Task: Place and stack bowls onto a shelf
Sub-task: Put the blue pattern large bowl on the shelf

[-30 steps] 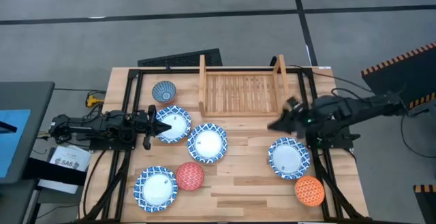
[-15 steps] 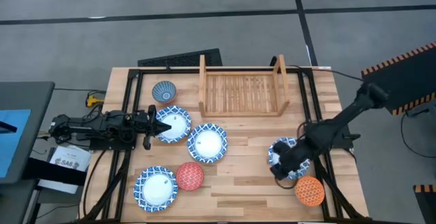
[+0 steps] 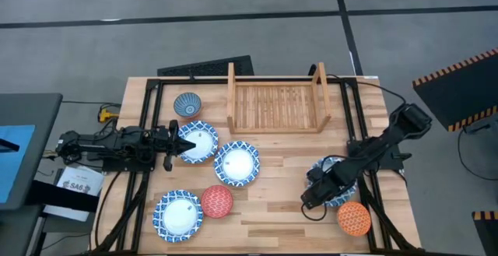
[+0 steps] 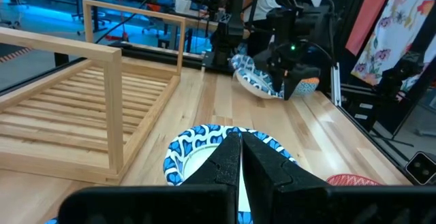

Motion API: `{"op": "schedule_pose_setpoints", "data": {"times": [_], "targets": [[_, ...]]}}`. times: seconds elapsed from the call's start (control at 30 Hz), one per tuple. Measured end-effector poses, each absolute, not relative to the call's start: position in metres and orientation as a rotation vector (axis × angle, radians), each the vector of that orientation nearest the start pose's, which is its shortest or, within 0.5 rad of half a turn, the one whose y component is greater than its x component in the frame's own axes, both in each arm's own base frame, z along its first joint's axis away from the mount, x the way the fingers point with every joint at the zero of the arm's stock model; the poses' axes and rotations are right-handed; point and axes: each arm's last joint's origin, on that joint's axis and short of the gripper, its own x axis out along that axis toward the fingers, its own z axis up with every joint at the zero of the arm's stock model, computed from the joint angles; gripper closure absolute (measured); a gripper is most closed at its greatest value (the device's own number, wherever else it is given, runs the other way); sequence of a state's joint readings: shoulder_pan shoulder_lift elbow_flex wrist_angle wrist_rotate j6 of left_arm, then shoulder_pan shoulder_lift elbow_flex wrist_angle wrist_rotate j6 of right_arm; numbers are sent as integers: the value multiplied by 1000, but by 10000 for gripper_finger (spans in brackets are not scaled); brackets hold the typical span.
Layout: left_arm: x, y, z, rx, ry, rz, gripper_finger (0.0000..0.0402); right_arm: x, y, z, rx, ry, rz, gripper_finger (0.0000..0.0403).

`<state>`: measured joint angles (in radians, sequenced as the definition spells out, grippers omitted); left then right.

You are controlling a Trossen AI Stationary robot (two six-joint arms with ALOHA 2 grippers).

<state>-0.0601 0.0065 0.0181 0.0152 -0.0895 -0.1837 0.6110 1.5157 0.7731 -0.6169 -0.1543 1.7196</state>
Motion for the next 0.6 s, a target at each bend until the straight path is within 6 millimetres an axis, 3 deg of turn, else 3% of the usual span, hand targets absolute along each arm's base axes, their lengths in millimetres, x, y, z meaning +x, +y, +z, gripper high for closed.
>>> {"op": "schedule_pose_setpoints", "data": {"times": [0.2, 0.6], "targets": [[97, -3, 171, -186, -29, 27, 401, 200, 143, 150, 1026, 1463, -636, 214], [97, -3, 171, -186, -29, 27, 401, 204, 134, 186, 911, 1490, -552, 363]]}}
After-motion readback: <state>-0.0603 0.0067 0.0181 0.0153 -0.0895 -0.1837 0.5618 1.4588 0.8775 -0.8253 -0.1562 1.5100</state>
